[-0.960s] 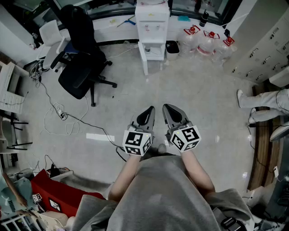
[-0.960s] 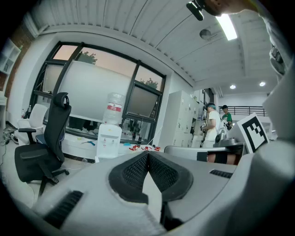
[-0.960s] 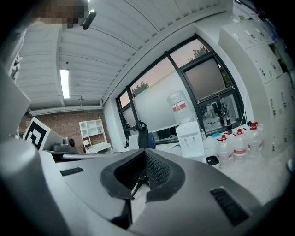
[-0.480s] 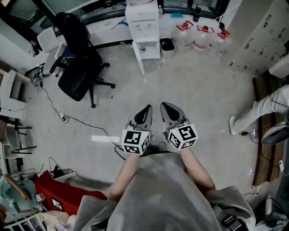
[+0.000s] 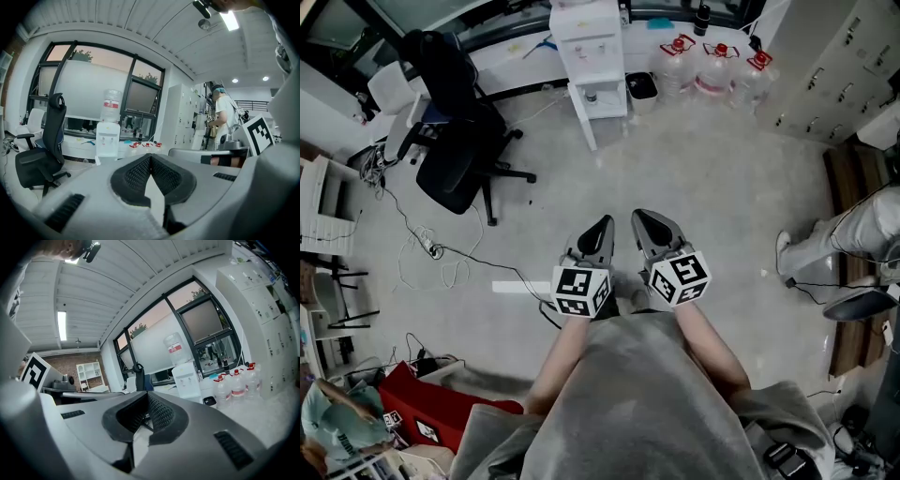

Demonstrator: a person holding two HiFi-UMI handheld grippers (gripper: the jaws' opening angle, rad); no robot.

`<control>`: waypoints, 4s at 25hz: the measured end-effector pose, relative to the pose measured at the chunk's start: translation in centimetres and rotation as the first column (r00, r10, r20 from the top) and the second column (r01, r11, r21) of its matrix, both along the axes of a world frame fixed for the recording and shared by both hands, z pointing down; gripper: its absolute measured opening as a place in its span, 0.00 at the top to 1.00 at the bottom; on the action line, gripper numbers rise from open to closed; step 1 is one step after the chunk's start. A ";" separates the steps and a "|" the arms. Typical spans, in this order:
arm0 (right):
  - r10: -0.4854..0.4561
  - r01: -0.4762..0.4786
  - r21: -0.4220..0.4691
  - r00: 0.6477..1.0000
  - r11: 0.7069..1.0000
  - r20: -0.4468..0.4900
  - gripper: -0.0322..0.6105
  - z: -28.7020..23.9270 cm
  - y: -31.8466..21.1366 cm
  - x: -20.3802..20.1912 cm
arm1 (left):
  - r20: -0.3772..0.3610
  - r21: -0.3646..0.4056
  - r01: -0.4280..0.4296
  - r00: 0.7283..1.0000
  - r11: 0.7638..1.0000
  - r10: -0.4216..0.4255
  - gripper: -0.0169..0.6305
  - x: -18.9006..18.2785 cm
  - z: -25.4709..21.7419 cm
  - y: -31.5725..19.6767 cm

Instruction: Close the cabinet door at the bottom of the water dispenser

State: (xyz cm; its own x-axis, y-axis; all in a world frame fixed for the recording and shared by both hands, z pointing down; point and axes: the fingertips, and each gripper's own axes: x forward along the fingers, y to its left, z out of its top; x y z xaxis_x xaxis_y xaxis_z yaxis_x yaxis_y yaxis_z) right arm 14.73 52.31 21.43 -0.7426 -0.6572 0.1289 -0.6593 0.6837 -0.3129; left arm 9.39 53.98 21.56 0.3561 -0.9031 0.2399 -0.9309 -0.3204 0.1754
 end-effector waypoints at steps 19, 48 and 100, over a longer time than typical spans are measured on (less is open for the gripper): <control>0.091 -0.095 -0.065 0.994 0.993 -0.063 0.93 2.7 -11.7 -10.5 | -0.077 -0.066 -0.081 0.994 0.995 0.076 0.96 -11.4 2.8 -12.7; 0.152 -0.168 -0.162 0.983 0.972 -0.107 0.93 6.4 -28.2 -15.4 | -0.135 -0.192 -0.120 0.986 0.974 0.095 0.96 -17.4 7.6 -28.5; 0.183 -0.255 -0.423 0.962 0.869 -0.204 0.94 31.4 -53.7 -24.7 | -0.165 -0.487 -0.181 0.980 0.854 0.113 0.96 -28.4 33.9 -53.4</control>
State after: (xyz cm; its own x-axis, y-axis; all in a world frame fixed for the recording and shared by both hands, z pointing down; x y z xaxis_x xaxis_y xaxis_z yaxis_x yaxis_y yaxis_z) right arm -10.01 -1.35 52.82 -0.5336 -0.6480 0.5435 -0.8398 0.3299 -0.4311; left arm -18.96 0.59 55.51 0.5326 -0.6096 0.5872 -0.8392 -0.2902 0.4600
